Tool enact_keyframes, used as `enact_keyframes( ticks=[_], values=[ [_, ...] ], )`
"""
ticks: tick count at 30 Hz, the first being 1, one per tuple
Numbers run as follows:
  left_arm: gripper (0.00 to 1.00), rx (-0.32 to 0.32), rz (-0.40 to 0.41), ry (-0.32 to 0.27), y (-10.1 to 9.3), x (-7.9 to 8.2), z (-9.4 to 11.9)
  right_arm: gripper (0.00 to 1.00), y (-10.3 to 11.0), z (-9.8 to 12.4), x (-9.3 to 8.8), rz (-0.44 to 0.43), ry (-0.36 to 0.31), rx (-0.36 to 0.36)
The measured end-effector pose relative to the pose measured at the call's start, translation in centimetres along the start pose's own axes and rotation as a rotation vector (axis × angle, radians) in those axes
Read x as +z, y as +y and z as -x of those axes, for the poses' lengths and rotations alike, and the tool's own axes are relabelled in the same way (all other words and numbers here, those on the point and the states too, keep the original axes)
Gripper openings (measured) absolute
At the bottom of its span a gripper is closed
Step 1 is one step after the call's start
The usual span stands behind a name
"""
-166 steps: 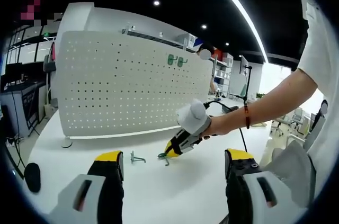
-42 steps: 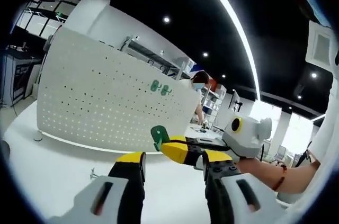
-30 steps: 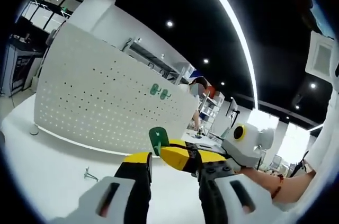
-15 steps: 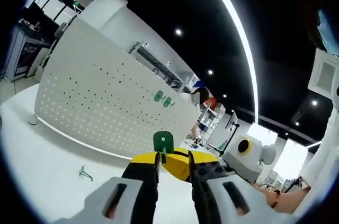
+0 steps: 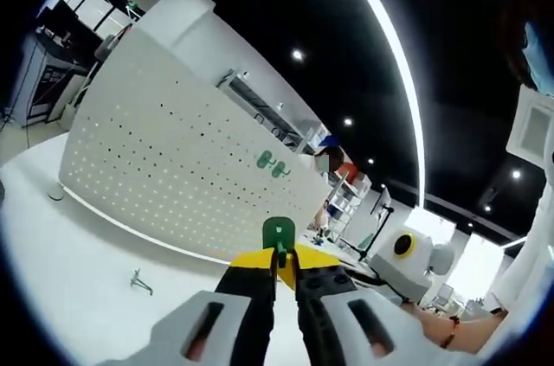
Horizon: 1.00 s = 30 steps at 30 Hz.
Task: Insert the hook assembly into the mounting plate slot until the hook locks in place.
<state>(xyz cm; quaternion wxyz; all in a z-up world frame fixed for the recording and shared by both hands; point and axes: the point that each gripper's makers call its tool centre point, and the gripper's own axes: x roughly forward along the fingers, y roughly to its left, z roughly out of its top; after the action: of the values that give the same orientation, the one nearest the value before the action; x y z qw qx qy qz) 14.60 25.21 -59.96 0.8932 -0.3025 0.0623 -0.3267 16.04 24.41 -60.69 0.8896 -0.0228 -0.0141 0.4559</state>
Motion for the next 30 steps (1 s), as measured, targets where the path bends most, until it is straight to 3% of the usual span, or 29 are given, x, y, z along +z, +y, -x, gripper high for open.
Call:
enact_keyframes(
  ticks=[18, 30],
  values=[
    [0.03, 0.021, -0.049, 0.014, 0.39, 0.08, -0.28, 0.04, -0.08, -0.15, -0.17, -0.02, 0.001, -0.001],
    [0.03, 0.011, -0.057, 0.076, 0.25, -0.71, -0.53, 0.04, -0.5, 0.02, 0.18, 0.063, 0.011, -0.005]
  ],
)
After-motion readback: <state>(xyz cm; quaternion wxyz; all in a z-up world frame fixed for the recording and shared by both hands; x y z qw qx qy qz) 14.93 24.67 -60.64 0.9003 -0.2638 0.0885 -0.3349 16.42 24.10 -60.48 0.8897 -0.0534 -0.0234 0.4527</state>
